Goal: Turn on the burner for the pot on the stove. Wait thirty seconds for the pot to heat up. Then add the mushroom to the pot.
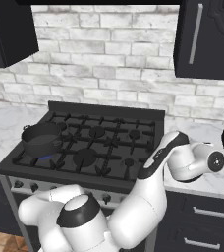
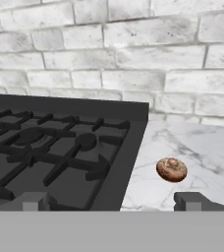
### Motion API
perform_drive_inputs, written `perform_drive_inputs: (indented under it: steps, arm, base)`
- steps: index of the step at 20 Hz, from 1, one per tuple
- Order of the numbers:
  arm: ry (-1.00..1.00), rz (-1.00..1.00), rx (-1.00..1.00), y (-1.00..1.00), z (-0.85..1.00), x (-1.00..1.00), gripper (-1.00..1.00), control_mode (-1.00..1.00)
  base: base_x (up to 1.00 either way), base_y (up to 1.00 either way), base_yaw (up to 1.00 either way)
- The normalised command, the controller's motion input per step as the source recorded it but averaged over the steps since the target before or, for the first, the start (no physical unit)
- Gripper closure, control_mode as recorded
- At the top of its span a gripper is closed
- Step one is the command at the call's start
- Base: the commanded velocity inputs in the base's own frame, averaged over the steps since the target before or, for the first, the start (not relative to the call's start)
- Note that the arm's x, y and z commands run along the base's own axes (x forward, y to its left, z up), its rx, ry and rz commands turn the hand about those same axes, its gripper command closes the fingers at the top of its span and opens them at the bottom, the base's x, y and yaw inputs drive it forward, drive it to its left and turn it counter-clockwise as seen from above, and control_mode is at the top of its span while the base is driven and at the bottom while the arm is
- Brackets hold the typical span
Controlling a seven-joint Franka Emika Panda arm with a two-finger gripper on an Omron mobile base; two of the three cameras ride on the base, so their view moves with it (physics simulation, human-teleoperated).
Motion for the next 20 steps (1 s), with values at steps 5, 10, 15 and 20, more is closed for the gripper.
perform_drive_inputs:
  steps: [5,10,15,20]
  arm:
    - [0.0,0.04,0.0,0.0,-0.2,0.22,-1.0,-1.0]
    - [0.0,0.04,0.0,0.0,-0.19,0.33,-1.0,-1.0]
    - [0.0,0.02,0.0,-0.06,-0.21,0.34,-1.0,-1.0]
    - [0.0,0.0,0.0,-0.25,-0.13,0.17,-1.0,-1.0]
  base:
    - [0.0,0.0,0.0]
    - [0.0,0.0,0.0]
    - [0.0,0.0,0.0]
    - [0.0,0.0,0.0]
